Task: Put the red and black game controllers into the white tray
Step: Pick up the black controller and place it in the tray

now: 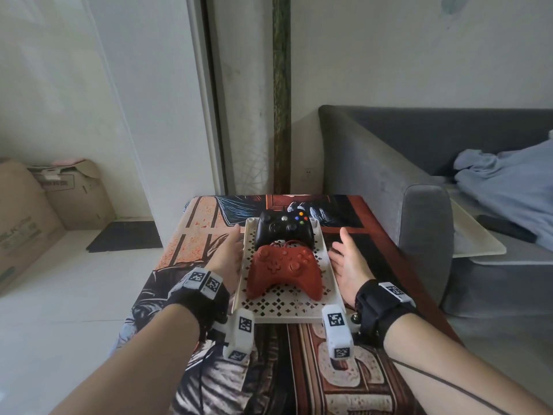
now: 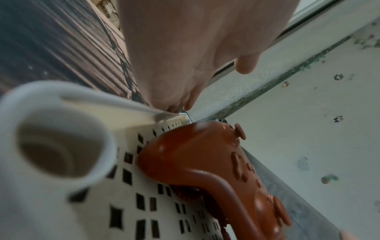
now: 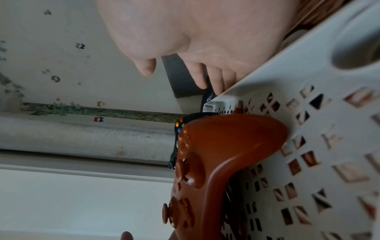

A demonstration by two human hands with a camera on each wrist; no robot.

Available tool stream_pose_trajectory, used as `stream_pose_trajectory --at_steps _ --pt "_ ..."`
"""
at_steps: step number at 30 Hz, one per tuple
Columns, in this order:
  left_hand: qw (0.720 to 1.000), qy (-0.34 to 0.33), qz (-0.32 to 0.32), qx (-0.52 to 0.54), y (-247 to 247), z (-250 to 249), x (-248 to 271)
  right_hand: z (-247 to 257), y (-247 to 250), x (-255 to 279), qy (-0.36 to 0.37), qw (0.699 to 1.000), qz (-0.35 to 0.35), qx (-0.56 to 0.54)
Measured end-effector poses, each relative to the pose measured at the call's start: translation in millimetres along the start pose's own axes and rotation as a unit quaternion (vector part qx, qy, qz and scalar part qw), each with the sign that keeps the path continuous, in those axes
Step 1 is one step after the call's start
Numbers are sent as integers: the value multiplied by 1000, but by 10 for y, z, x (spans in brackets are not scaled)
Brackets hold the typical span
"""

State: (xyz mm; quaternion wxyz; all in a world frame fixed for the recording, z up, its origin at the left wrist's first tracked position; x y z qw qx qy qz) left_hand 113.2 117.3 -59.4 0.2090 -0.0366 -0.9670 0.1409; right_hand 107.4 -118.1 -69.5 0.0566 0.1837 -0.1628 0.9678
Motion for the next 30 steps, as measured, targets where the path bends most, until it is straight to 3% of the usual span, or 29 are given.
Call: stream_pose_trajectory --at_steps 6,18,30 --pt "999 29 -17 22 47 109 -138 10 24 -73 11 1000 -10 8" --pt "996 -15 -59 70 244 105 -82 55 37 -33 24 1000 10 6" --pt "997 -26 -36 55 321 237 220 200 12 174 24 997 50 50"
Point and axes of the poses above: each hand's wrist, its own x-axis away from the middle knuckle, its own y-axis out of the back of the hand, z = x × y, the point moved 9 cm from there along -x, towards the middle knuckle, and after that the axes turned 5 degrees about z, right-handed, at the moved point
